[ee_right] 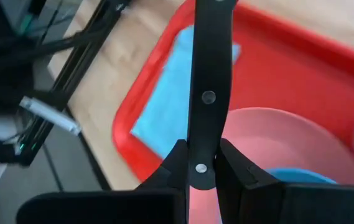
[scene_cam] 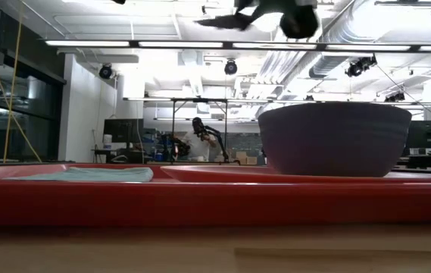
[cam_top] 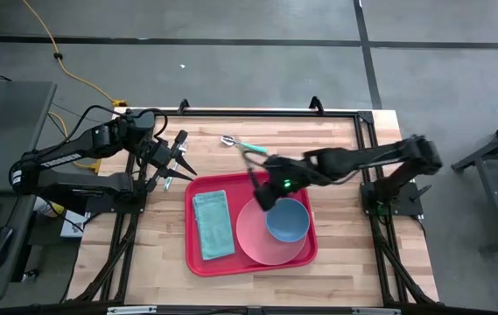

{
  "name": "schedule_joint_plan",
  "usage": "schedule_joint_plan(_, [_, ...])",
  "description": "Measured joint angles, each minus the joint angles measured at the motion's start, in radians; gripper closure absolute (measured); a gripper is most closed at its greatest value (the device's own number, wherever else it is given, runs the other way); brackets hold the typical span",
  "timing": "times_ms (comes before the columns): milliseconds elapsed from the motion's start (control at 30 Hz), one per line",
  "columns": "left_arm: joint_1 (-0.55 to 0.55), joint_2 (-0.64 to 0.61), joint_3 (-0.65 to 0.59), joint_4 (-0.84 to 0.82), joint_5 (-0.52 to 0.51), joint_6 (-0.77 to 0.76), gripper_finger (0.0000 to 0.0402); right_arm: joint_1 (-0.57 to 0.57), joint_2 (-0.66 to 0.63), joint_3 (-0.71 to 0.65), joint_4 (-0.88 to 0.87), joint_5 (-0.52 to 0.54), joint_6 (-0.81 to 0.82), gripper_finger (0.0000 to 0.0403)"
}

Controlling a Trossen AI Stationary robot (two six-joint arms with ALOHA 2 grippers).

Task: Set up tray
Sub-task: Put the black knife on the blue napkin

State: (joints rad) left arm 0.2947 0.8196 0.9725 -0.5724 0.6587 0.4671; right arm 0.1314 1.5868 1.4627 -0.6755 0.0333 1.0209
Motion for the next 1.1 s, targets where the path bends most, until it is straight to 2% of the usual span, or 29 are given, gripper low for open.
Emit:
schedule_joint_plan(133, [0.000, 0.000, 0.000, 0.005, 0.000, 0.000, 0.0291, 0.000, 0.139, 0.132, 0.000, -0.094, -0.041, 0.0377])
schedule_joint_plan(300, [0.000, 0.000, 0.001, 0.036, 0.001, -0.012, 0.0291, 0.000, 0.267, 0.260, -0.001, -0.128, -0.076, 0.0377])
schedule_joint_plan(467, [0.000, -0.004, 0.001, 0.088, 0.000, -0.051, 0.0291, 0.005, 0.353, 0.352, 0.001, -0.074, -0.110, 0.0377])
schedule_joint_plan(633, [0.000, -0.026, 0.001, 0.172, -0.037, -0.110, 0.0291, 0.028, 0.399, 0.385, 0.011, 0.014, -0.132, 0.0377])
schedule_joint_plan(800, [0.000, -0.060, 0.001, 0.284, -0.159, -0.165, 0.0291, 0.073, 0.432, 0.384, 0.006, 0.098, -0.105, 0.0377])
schedule_joint_plan(933, [0.000, -0.086, 0.001, 0.317, -0.336, -0.153, 0.0291, 0.113, 0.449, 0.369, 0.021, 0.174, -0.068, 0.0377])
schedule_joint_plan(1000, [0.000, -0.091, 0.001, 0.316, -0.425, -0.151, 0.0291, 0.126, 0.457, 0.350, 0.038, 0.185, -0.033, 0.0377])
schedule_joint_plan(1100, [0.000, -0.096, 0.001, 0.315, -0.476, -0.158, 0.0291, 0.141, 0.475, 0.315, 0.097, 0.186, 0.017, 0.0378])
